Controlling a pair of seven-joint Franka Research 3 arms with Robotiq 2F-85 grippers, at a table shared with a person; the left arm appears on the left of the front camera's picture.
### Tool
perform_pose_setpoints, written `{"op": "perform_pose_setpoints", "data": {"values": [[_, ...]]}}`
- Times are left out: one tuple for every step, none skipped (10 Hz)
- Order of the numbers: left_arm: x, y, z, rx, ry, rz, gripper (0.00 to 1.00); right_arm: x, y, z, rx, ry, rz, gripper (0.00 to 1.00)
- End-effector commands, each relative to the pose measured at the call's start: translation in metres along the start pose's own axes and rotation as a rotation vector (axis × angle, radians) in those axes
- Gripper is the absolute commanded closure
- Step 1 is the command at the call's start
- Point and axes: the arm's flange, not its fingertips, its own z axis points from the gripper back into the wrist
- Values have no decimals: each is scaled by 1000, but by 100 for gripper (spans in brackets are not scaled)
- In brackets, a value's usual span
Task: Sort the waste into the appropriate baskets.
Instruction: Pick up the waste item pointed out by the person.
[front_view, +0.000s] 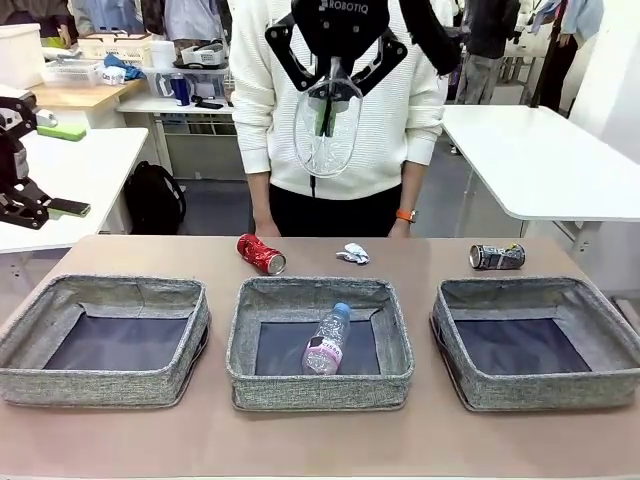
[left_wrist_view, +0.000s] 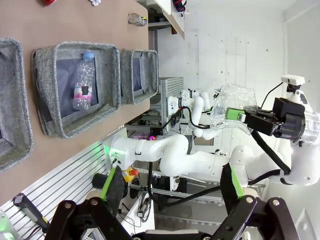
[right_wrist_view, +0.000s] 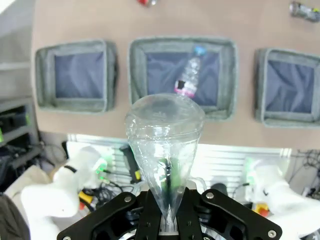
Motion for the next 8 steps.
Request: {"op": "perform_pose_setpoints", "data": {"values": [[-2, 0, 1, 6, 7, -11, 0, 7, 12, 6, -10, -36, -59, 99], [-2, 0, 1, 6, 7, -11, 0, 9, 14, 10, 2, -28, -56, 99], [-2, 0, 1, 6, 7, -11, 0, 12, 16, 12, 5, -27, -64, 99], [-2, 0, 1, 6, 7, -11, 0, 16, 16, 13, 9, -25, -75, 99], [-2, 0, 1, 6, 7, -11, 0, 24, 15, 10, 15, -17, -82, 99], [-2, 0, 1, 6, 7, -11, 0, 13, 7, 8, 17, -14, -51, 99], [-2, 0, 1, 6, 7, -11, 0, 13, 7, 8, 17, -14, -51, 99], [-2, 0, 1, 6, 7, -11, 0, 13, 7, 8, 17, -14, -51, 99]]}}
